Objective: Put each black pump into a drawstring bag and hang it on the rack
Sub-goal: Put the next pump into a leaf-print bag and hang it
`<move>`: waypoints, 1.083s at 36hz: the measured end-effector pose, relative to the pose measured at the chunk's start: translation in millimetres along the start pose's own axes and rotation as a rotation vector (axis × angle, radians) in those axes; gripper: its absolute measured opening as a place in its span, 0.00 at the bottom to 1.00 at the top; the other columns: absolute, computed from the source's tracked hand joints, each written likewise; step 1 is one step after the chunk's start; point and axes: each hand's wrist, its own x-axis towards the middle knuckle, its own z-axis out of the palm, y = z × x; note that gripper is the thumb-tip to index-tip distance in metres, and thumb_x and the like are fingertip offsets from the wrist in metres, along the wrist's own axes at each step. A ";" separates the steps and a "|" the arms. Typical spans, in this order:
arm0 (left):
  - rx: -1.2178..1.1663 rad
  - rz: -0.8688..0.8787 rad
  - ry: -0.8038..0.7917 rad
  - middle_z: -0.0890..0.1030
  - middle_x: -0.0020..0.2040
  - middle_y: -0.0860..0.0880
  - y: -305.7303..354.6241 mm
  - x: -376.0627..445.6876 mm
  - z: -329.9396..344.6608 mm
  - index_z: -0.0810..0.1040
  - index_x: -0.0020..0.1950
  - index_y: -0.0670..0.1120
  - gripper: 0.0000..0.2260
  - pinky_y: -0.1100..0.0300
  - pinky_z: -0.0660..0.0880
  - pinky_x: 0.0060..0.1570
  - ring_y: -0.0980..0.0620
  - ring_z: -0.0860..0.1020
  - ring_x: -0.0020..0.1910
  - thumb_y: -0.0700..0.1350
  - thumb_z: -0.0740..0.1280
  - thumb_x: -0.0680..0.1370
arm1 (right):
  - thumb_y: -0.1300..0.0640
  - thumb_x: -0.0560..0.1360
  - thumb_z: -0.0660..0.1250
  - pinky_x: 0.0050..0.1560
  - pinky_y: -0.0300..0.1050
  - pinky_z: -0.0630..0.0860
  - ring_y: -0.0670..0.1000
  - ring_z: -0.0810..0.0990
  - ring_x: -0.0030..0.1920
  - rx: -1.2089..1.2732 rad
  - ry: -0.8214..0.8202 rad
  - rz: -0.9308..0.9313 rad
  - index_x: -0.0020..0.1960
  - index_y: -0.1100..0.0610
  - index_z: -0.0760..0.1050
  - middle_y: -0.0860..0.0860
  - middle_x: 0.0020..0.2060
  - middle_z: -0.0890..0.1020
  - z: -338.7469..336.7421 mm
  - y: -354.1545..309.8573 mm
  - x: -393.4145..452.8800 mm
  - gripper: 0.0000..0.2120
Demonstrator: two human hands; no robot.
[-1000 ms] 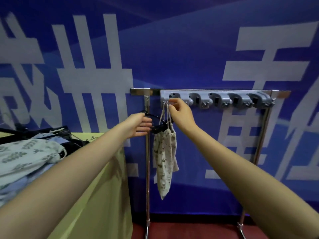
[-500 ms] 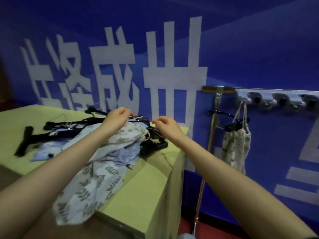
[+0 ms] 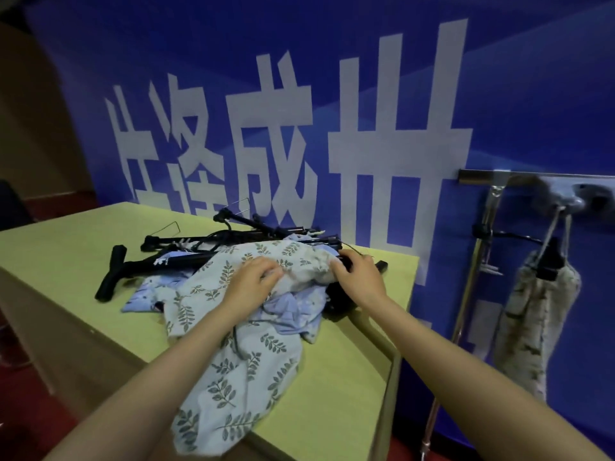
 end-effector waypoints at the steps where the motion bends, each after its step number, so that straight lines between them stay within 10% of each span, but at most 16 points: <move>1: -0.145 -0.024 0.019 0.75 0.39 0.54 6.7 1.6 -4.6 0.76 0.47 0.52 0.07 0.61 0.68 0.38 0.54 0.73 0.39 0.48 0.60 0.82 | 0.42 0.79 0.59 0.54 0.48 0.73 0.57 0.76 0.59 0.011 0.021 -0.012 0.71 0.48 0.69 0.56 0.62 0.73 -4.2 -0.3 -0.7 0.22; 7: -0.815 -0.208 0.277 0.78 0.48 0.48 63.8 28.9 -60.0 0.75 0.47 0.50 0.12 0.50 0.79 0.46 0.49 0.77 0.47 0.52 0.56 0.83 | 0.46 0.81 0.57 0.47 0.40 0.71 0.40 0.75 0.43 0.246 0.124 -0.161 0.67 0.50 0.72 0.54 0.56 0.76 -34.3 -26.4 7.7 0.18; 11: -0.975 -0.207 0.418 0.72 0.71 0.49 87.0 55.5 -103.9 0.70 0.71 0.48 0.25 0.48 0.69 0.69 0.50 0.71 0.69 0.60 0.61 0.79 | 0.50 0.83 0.57 0.40 0.24 0.71 0.34 0.75 0.45 0.454 0.043 -0.238 0.70 0.52 0.70 0.49 0.56 0.71 -49.2 -57.0 18.2 0.17; 18: -0.938 -0.133 0.469 0.64 0.76 0.51 122.3 90.8 -125.4 0.61 0.77 0.47 0.23 0.58 0.60 0.72 0.53 0.62 0.75 0.53 0.56 0.83 | 0.41 0.80 0.58 0.63 0.46 0.73 0.46 0.74 0.64 0.654 -0.005 -0.308 0.70 0.47 0.70 0.47 0.65 0.74 -68.1 -100.7 40.4 0.21; 25: -0.886 -0.225 0.411 0.75 0.64 0.51 113.2 130.3 -96.4 0.71 0.70 0.43 0.19 0.59 0.68 0.62 0.53 0.73 0.62 0.52 0.59 0.83 | 0.50 0.82 0.59 0.36 0.40 0.69 0.45 0.72 0.31 0.757 -0.094 -0.320 0.36 0.64 0.71 0.56 0.30 0.73 -57.5 -118.8 45.0 0.22; 31: -0.863 -0.325 0.325 0.77 0.40 0.49 93.5 145.4 -74.0 0.75 0.51 0.47 0.03 0.62 0.74 0.37 0.48 0.76 0.42 0.46 0.64 0.80 | 0.51 0.82 0.60 0.48 0.52 0.79 0.53 0.81 0.43 1.014 -0.092 -0.137 0.42 0.57 0.79 0.54 0.40 0.83 -15.8 -119.4 48.7 0.16; 39: -0.750 -0.192 0.600 0.79 0.46 0.50 61.1 83.1 -33.9 0.78 0.48 0.49 0.13 0.53 0.75 0.49 0.50 0.77 0.46 0.56 0.61 0.80 | 0.49 0.82 0.58 0.55 0.54 0.79 0.58 0.83 0.51 1.161 -0.108 0.161 0.48 0.55 0.81 0.57 0.48 0.85 36.0 -96.2 51.9 0.16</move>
